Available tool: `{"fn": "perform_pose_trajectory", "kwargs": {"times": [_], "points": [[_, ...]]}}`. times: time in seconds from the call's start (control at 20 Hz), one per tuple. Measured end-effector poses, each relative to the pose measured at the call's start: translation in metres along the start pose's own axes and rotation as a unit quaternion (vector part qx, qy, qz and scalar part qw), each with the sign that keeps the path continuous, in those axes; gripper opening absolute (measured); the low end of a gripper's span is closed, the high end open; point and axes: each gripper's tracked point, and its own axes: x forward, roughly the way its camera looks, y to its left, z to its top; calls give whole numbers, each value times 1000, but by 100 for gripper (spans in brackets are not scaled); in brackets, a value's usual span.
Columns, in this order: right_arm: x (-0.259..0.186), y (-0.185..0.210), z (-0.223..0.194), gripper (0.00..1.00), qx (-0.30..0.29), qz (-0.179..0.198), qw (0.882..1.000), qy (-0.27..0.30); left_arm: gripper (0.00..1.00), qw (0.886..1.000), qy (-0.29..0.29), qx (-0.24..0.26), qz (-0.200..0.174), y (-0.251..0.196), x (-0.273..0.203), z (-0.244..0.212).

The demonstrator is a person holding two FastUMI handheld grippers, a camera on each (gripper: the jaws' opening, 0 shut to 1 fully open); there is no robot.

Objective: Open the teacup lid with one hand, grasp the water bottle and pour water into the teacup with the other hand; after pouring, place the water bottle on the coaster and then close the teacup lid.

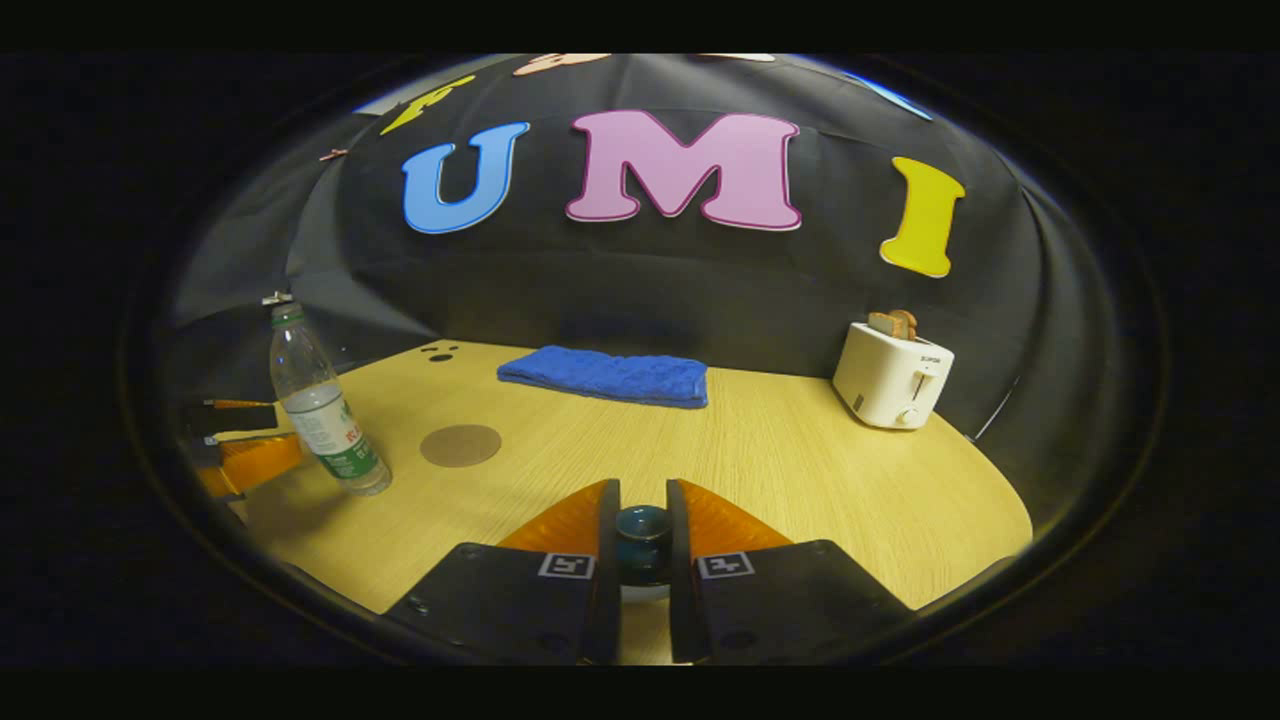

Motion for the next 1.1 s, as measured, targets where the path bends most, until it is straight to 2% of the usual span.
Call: {"fn": "perform_pose_trajectory", "kwargs": {"times": [0.1,0.15,0.55,0.6,0.65,0.75,0.8,0.95,1.0,1.05,1.1], "points": [[-9,-3,5,22,8,-5,1000,-6,98,1000,-12,-5,-1,2,13,4],[-14,-3,5,27,12,-7,1000,-7,98,1000,-16,-8,0,4,20,7],[-33,-15,-14,27,24,-23,999,9,98,998,-40,-46,-30,-1,56,15],[-33,-18,-15,22,25,-25,999,10,93,998,-42,-47,-32,-2,58,16],[-34,-20,-15,22,27,-27,999,10,87,997,-44,-47,-31,-2,60,16],[-36,-24,-18,23,30,-31,999,11,83,997,-45,-45,-32,-2,62,16],[-36,-25,-19,27,33,-32,999,12,82,997,-46,-42,-35,-4,63,16],[-37,-27,-18,22,37,-34,999,12,78,998,-49,-4,-27,-4,63,17],[-36,-30,-17,23,37,-34,999,11,77,998,-52,15,-26,-7,61,18],[-37,-31,-15,27,37,-33,999,9,77,997,-57,37,-27,-12,60,21],[-37,-32,-15,23,37,-32,999,8,77,996,-61,59,-29,-17,60,24]]}}
